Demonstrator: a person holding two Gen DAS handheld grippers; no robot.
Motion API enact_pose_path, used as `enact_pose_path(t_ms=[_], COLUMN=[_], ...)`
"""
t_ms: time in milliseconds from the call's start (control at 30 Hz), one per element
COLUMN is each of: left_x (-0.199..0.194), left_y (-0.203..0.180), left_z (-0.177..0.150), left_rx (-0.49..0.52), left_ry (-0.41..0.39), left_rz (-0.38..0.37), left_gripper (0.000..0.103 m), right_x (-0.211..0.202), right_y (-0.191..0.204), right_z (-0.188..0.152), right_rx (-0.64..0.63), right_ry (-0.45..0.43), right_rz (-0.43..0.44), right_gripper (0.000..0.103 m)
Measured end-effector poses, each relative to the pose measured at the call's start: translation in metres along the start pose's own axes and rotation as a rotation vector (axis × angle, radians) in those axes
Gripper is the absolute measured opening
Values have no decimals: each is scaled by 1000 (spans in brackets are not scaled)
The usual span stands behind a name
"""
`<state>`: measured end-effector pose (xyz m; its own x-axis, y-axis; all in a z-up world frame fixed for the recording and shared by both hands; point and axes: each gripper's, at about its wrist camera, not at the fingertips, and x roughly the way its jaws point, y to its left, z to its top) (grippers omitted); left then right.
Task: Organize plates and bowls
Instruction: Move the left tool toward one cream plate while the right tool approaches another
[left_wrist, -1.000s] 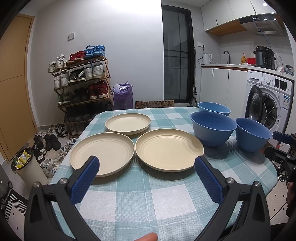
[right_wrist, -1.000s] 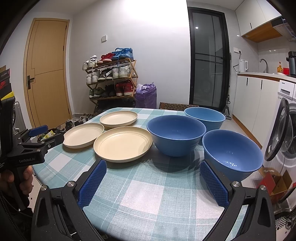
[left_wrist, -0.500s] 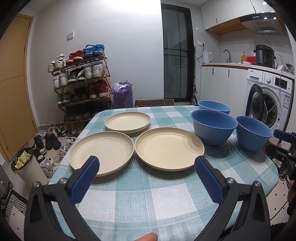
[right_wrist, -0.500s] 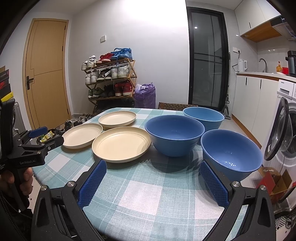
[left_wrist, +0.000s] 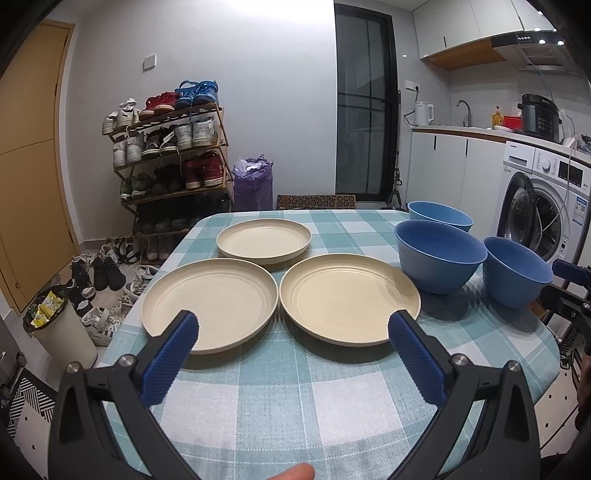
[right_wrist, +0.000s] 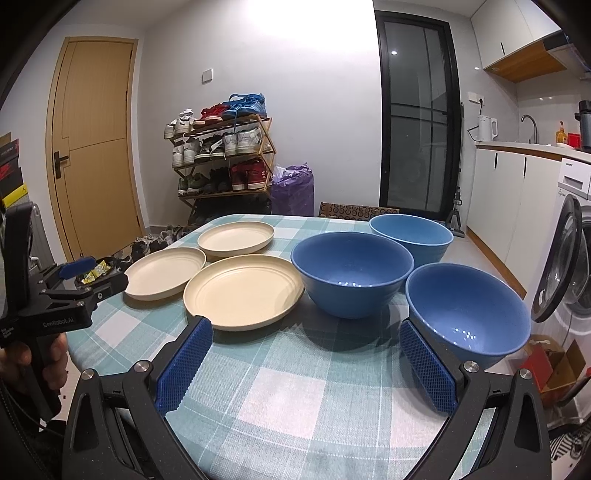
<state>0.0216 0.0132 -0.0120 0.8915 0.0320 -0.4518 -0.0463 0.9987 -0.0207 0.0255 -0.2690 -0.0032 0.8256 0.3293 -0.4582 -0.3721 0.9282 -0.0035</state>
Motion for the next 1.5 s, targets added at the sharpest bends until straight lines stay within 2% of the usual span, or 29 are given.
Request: enact_pose_path(t_ms=[233, 533, 833, 1100, 1500], left_x=[3, 20, 39, 60, 75], left_y=[6, 28, 41, 54, 68], left_z=[16, 36, 50, 58, 80], left_rx=[9, -16, 15, -8, -12], left_ry=[-14, -6, -3, 31, 32], left_rz=[27, 54, 83, 81, 86], left_gripper=[103, 103, 103, 103, 103], right_x=[1, 16, 55, 82, 115], right_y=[-2, -3, 6, 22, 40], right_z=[21, 64, 81, 92, 125], right_rx=[-24, -79, -96, -131, -166], right_ry=[-9, 14, 79, 103, 116], right_rz=[-2, -2, 21, 32, 69], right_gripper=[103, 103, 103, 103, 103])
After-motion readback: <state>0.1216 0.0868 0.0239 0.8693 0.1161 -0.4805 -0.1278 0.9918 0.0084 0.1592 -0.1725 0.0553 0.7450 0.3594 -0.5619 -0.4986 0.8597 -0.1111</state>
